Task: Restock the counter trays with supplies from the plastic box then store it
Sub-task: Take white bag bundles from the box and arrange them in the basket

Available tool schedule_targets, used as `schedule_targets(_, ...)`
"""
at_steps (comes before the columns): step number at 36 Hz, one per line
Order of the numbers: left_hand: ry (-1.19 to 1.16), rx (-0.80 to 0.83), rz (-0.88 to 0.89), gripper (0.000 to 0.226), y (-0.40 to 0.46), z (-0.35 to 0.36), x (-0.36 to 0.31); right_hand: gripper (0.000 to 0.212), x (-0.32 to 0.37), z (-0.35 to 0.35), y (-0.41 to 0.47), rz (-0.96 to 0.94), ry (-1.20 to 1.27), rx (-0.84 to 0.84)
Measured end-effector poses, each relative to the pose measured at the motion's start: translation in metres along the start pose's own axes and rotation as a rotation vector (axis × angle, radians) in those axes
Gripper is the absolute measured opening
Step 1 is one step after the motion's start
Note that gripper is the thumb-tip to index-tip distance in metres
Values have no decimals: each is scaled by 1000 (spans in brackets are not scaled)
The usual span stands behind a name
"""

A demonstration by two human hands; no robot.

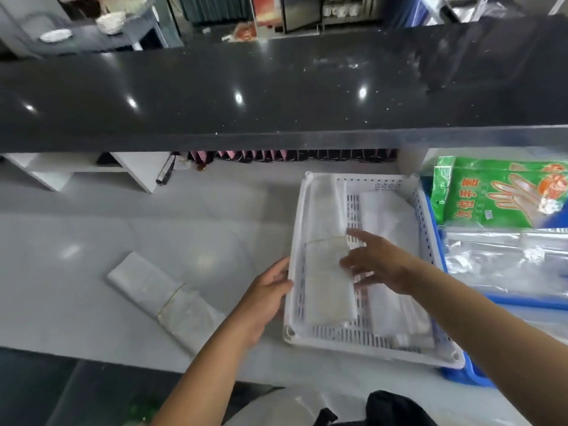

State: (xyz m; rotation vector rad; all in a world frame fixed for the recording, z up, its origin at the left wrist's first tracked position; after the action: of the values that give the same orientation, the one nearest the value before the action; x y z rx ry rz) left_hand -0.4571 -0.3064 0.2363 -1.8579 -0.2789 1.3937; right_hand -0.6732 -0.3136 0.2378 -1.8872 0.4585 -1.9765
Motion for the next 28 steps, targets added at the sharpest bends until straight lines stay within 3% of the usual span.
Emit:
schedule_targets(5,21,-19,-33,53,5,-3,5,73,-16,-2,10,61,-86,4)
schedule_targets(18,16,-40,-23,54,10,-6,11,83,-30,9,12,-25,-238,7)
schedule_targets(20,18,-37,-16,54,10,-5,11,75,-30,7,13,-61,-424,9)
schedule_targets(23,14,-35,-16,54,10,-6,14,49,-11,4,14,-243,-1080,-62)
schedule_targets(26,-1,-58,-1,51,9,-4,18,65,4,9,15,-479,-1267,-165)
schedule_targets(28,-22,-100,7,48,9,-4,23,77,5,11,24,-488,-1310,-120)
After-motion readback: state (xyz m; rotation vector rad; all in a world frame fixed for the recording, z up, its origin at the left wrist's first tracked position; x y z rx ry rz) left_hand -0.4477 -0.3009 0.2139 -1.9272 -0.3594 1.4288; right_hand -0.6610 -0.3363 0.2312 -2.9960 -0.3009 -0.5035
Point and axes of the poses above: each hand's wrist, its own y-axis towards the middle knuckle, its own z-axis out of the palm, x = y × z, the point moved 5 cm from there along y, towards the middle knuckle, and after that the axes turned 10 degrees about -z, right-handed, at the moved point
